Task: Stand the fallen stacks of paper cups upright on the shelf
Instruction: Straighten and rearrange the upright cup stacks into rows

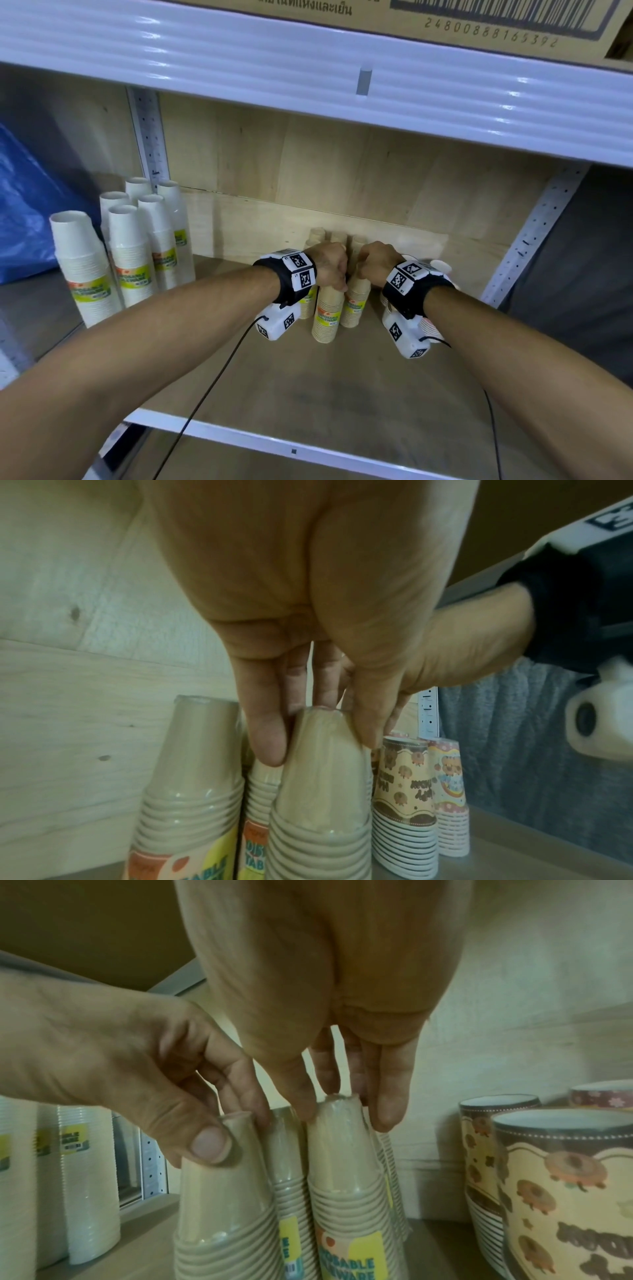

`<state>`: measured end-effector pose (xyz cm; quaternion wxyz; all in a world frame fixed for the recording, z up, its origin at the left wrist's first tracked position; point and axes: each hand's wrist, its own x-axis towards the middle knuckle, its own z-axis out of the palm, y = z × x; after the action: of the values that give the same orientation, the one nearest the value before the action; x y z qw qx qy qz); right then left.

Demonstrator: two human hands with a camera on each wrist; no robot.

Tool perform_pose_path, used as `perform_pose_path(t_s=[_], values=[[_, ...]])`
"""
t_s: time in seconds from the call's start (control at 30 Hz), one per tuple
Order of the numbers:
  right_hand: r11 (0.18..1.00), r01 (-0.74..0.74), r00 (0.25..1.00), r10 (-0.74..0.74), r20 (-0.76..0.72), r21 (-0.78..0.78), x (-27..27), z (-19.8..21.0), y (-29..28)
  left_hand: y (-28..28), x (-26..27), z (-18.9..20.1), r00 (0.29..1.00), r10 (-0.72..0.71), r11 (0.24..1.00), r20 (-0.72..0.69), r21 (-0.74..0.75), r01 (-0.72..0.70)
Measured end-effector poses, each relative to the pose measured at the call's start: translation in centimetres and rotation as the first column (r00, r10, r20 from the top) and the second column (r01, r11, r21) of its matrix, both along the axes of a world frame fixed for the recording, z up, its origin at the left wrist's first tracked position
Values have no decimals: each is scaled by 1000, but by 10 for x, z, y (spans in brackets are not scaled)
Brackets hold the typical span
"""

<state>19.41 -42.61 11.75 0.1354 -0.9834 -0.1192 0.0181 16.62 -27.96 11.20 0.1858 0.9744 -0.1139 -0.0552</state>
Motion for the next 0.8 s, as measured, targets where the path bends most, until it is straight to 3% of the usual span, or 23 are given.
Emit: perform_pose_path(t_s=[0.2, 0.43, 0.8], values=[[1000, -3, 998, 2, 56, 16, 0, 11, 1, -1, -3, 3, 1000, 5, 1000, 6, 12, -6], [992, -119, 981, 112, 157, 32, -3, 33, 21, 17, -14, 35, 994, 47, 998, 94, 45, -52], [928, -373, 893, 355, 276, 13, -28, 73, 126, 128, -62, 113, 930, 249, 954, 272, 96, -284]])
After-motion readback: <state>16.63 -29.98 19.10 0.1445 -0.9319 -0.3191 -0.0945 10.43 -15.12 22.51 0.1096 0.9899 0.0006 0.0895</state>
